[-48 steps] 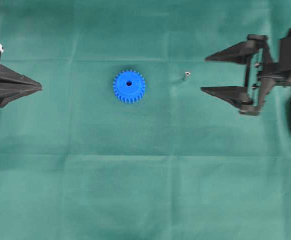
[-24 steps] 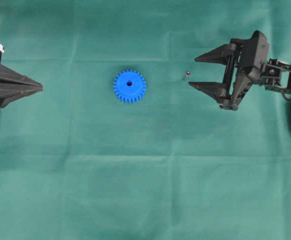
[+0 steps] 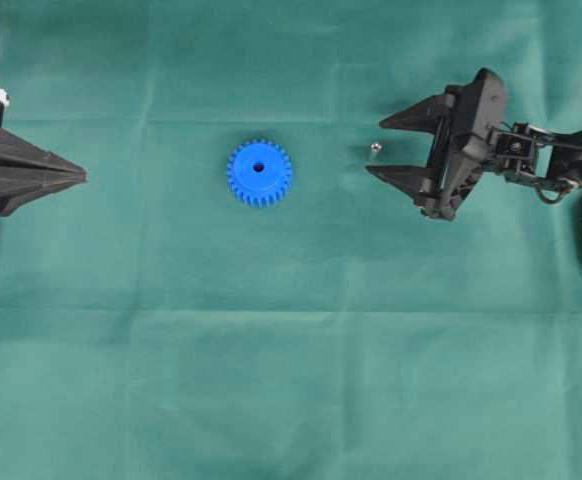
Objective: Insert the shaft placed at a random location into the center hole of the medium gear at another random location.
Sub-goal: 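Move the right gripper left over the upright silver shaft, fingers open, then close the right gripper on the silver shaft and lift it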
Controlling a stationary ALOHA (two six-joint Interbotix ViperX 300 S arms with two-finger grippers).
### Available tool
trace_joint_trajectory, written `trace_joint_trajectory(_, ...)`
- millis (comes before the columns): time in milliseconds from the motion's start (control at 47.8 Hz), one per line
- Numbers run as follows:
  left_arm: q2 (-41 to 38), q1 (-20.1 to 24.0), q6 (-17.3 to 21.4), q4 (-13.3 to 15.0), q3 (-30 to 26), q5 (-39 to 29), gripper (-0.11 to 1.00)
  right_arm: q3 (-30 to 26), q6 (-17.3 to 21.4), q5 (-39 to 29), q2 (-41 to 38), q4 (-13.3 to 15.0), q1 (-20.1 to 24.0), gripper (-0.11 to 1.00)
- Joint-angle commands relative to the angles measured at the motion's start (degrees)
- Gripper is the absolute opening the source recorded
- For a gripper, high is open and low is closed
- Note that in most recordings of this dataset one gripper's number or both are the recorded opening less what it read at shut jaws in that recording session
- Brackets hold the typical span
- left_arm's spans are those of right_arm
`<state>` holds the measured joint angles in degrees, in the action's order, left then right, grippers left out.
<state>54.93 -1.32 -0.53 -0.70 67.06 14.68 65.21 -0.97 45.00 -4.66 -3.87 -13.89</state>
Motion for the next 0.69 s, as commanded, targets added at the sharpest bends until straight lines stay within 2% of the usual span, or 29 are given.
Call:
trace_joint_trajectory(0,-0.44,-0.09,-0.09,-0.18,-0.97,0.09,0.0,-1.14,-0.44,0.88,0.0,-0.18,-0.26,0.87)
trace_joint_trajectory(167,-0.44,-0.18,-0.09,-0.18,-0.97,-0.26,0.0,-1.41,-0.44,0.88,-0.35,-0.18,-0.35,0.84)
trace_joint_trajectory(293,-0.44,-0.09,-0.09,-0.18,-0.97,-0.44,0.0,-1.58,-0.44,0.7,-0.44,-0.26,-0.35,0.75)
trace_joint_trajectory(376,-0.44,-0.18,-0.09,-0.18,-0.97,-0.44,0.0,-1.58,-0.44,0.62,-0.44,-0.18,-0.35,0.6)
trace_joint_trajectory(481,-0.35,-0.18,-0.09,-0.18,-0.97,-0.35,0.0,-1.58,-0.44,0.53,-0.44,0.0,-0.35,0.29)
trace_joint_trajectory(544,-0.44,-0.18,-0.09,-0.18,-0.97,-0.53,0.0,-1.58,-0.53,0.18,-0.44,0.0,-0.35,0.15)
trace_joint_trajectory(669,-0.35,-0.09,-0.18,-0.18,-0.97,-0.97,0.0,-1.67,-0.44,-0.35,-0.44,0.26,-0.35,0.13)
